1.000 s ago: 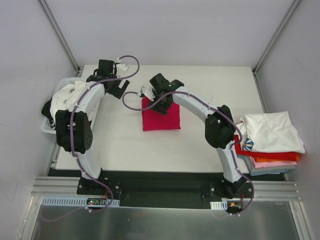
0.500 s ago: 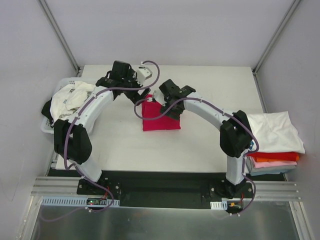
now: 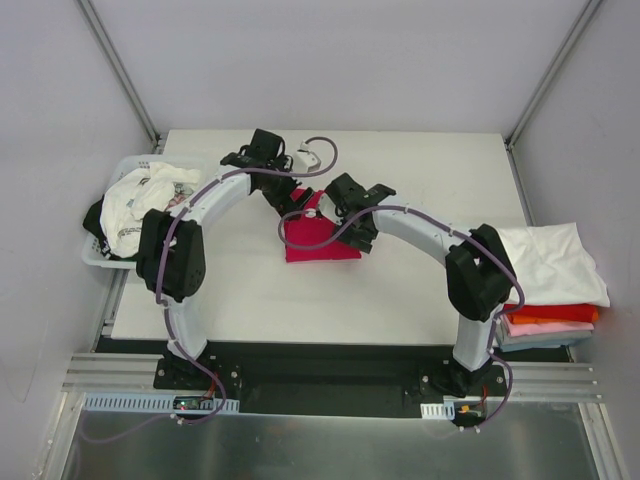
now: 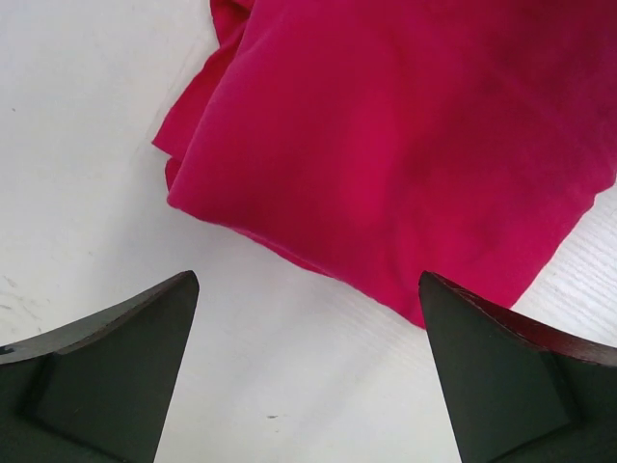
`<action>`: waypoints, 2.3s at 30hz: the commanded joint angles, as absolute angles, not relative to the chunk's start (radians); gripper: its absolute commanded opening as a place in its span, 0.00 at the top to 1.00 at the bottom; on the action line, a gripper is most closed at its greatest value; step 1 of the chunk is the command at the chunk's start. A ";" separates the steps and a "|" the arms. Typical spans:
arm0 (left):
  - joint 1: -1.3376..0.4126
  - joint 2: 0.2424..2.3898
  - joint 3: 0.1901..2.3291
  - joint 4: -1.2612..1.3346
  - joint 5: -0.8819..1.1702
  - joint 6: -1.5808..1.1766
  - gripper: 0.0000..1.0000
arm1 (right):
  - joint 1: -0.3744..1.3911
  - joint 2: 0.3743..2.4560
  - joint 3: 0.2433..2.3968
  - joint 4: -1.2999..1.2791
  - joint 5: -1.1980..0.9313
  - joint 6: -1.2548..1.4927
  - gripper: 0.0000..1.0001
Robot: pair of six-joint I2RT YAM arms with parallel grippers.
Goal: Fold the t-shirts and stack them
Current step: Fold the long partially folded tshirt into a neat square
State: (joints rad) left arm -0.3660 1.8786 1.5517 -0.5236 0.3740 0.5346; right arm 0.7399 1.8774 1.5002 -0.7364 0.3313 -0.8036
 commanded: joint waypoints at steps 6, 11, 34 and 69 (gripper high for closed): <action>-0.414 1.888 1.649 -0.534 0.413 0.548 0.01 | 0.721 1.821 1.467 -0.723 0.410 -0.792 0.27; -0.433 1.937 1.675 -0.534 0.405 0.558 0.01 | 0.713 1.819 1.448 -0.719 0.403 -0.787 0.27; -0.434 2.120 1.733 -0.538 0.177 0.548 0.01 | 0.716 1.784 1.434 -0.762 0.382 -0.762 0.28; -0.352 1.918 1.694 -0.542 -0.038 0.542 0.01 | 0.848 1.786 1.485 -0.752 0.273 -0.833 0.07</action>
State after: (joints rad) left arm -0.4103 1.9705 1.7123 -0.5308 0.0074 0.5449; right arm 0.8322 1.8050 1.4258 -0.7380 0.3309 -0.8120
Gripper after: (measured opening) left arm 0.993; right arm 0.906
